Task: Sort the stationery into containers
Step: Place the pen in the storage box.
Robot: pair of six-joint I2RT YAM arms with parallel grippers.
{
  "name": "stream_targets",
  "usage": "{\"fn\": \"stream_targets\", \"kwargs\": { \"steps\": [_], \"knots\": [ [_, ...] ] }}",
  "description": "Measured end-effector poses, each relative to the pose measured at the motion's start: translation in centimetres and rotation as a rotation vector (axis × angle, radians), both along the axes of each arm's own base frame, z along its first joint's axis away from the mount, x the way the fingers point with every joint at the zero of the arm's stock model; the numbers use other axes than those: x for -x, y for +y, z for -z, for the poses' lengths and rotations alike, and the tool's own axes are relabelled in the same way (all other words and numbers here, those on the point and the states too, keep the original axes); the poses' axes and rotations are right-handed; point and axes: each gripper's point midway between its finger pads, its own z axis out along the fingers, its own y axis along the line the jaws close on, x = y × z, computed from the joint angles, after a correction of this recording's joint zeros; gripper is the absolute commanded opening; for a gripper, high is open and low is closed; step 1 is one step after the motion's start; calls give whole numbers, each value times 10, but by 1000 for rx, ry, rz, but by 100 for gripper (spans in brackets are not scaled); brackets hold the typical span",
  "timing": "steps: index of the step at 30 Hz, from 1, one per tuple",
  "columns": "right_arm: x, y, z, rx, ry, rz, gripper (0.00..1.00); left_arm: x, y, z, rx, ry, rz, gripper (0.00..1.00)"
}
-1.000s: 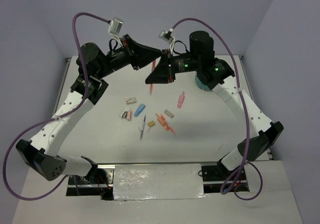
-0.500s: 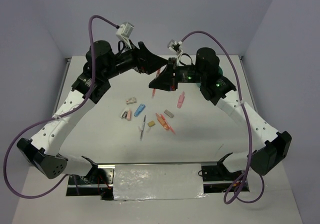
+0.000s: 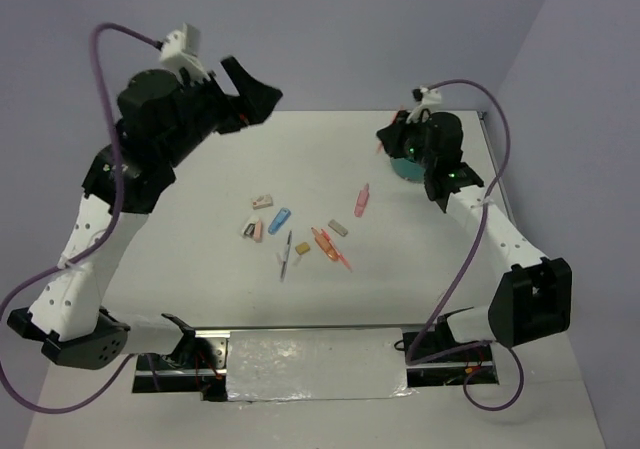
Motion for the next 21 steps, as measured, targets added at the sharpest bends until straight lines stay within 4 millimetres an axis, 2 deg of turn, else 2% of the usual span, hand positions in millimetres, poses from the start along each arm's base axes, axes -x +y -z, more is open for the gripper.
{"fn": "stream_targets", "kwargs": {
  "steps": [2, 4, 7, 8, 10, 12, 15, 17, 21],
  "knots": [
    [-25, -41, -8, 40, -47, 157, 0, 1, -5, 49, -80, 94, 34, 99],
    [-50, -78, -13, 82, -79, 288, 0, 4, -11, 112, -166, 210, 80, 99],
    [-88, -112, -14, 126, -101, 402, 0, 18, -12, 196, -269, 375, 142, 99],
    [-98, -121, -9, 140, -97, 426, 0, 25, -11, 217, -293, 422, 160, 99],
    [-113, -136, 6, 164, -73, 463, 0, 37, -7, 242, -331, 476, 186, 99],
    [-125, -148, 24, 188, -42, 485, 0, 45, -3, 246, -346, 486, 198, 99],
    [-138, -162, 48, 207, -2, 503, 1, 50, -1, 233, -358, 448, 214, 99],
    [-144, -168, 60, 207, 16, 503, 2, 50, -1, 228, -367, 437, 226, 99],
    [-152, -174, 73, 198, 28, 502, 3, 54, 1, 233, -393, 447, 239, 100]
  ]
}}
